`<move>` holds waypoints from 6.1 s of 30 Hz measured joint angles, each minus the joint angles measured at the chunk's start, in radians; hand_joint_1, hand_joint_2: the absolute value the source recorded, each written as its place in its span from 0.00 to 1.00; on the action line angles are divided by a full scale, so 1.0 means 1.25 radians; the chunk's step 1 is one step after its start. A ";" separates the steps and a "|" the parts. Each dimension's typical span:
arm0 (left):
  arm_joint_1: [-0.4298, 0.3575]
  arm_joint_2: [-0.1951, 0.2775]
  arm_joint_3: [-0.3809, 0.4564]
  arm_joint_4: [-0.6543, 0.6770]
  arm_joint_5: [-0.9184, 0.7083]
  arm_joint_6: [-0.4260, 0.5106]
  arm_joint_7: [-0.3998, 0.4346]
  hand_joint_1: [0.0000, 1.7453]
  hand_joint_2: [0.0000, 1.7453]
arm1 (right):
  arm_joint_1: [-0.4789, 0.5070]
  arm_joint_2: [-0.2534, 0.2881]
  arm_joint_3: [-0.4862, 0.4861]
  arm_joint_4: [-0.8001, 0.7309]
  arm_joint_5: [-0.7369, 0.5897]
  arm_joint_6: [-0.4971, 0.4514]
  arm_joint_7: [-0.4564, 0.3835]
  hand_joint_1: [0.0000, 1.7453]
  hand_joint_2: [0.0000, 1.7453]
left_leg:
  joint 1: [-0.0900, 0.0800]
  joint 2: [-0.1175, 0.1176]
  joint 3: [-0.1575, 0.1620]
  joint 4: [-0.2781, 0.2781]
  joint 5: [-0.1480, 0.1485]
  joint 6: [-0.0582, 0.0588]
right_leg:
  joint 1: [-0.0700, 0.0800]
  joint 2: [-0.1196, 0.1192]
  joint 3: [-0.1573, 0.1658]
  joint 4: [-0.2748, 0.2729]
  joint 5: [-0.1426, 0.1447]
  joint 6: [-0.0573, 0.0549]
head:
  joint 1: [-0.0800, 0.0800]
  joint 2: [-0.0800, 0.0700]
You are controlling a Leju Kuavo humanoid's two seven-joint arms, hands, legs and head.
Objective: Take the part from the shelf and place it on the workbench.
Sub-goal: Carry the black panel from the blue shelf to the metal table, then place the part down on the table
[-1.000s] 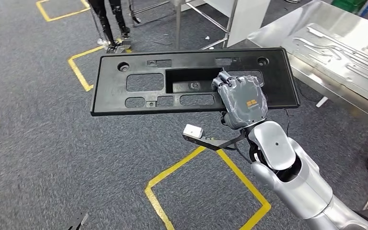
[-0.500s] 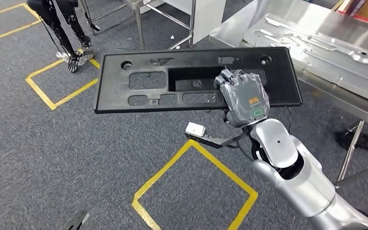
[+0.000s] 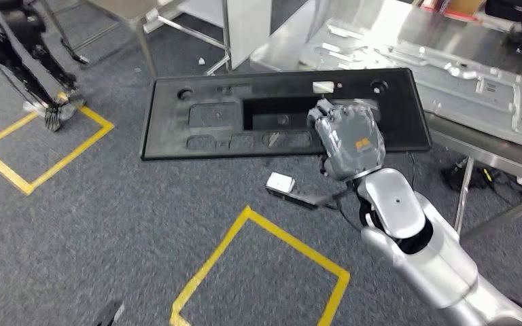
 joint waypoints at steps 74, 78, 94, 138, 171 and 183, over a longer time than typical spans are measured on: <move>-0.007 0.021 0.027 0.001 -0.020 -0.021 0.006 0.00 1.00 | -0.050 0.016 -0.004 0.165 -0.106 0.062 -0.046 1.00 1.00 | -0.028 -0.073 -0.061 -0.038 0.055 0.050 | 0.009 0.060 0.024 -0.024 0.026 -0.012 | -0.010 0.000; -0.010 0.020 0.035 0.000 -0.027 -0.027 0.010 0.00 1.00 | -0.076 0.033 -0.010 0.263 -0.137 0.064 -0.082 1.00 1.00 | -0.019 -0.070 -0.039 -0.083 0.084 0.052 | 0.005 0.049 0.009 -0.002 0.011 0.010 | -0.010 0.000; -0.024 0.020 0.039 0.000 -0.043 -0.032 0.017 0.00 1.00 | -0.162 0.139 -0.010 0.548 -0.152 0.060 -0.121 1.00 1.00 | 0.024 -0.061 -0.055 0.032 -0.023 -0.030 | -0.043 0.020 -0.001 0.004 0.004 0.024 | -0.008 0.000; -0.039 0.020 0.040 0.011 -0.059 -0.052 0.015 0.00 1.00 | -0.179 0.328 0.035 0.799 -0.142 0.073 -0.171 1.00 1.00 | 0.000 -0.072 -0.140 -0.002 0.093 0.003 | -0.021 0.032 0.030 0.006 -0.026 0.028 | -0.007 0.000; -0.034 0.024 0.065 0.018 -0.043 -0.084 0.022 0.00 0.00 | -0.160 0.326 0.038 0.810 -0.140 0.052 -0.127 0.00 0.00 | 0.000 -0.072 -0.140 -0.002 0.093 0.003 | -0.021 0.032 0.031 0.006 -0.026 0.028 | -0.007 0.000; -0.023 0.025 0.079 0.020 -0.042 -0.076 0.014 0.00 0.00 | -0.188 0.307 0.037 0.745 -0.142 0.034 -0.103 0.00 0.00 | 0.000 -0.072 -0.140 -0.002 0.093 0.003 | -0.021 0.033 0.030 0.006 -0.026 0.028 | -0.007 0.000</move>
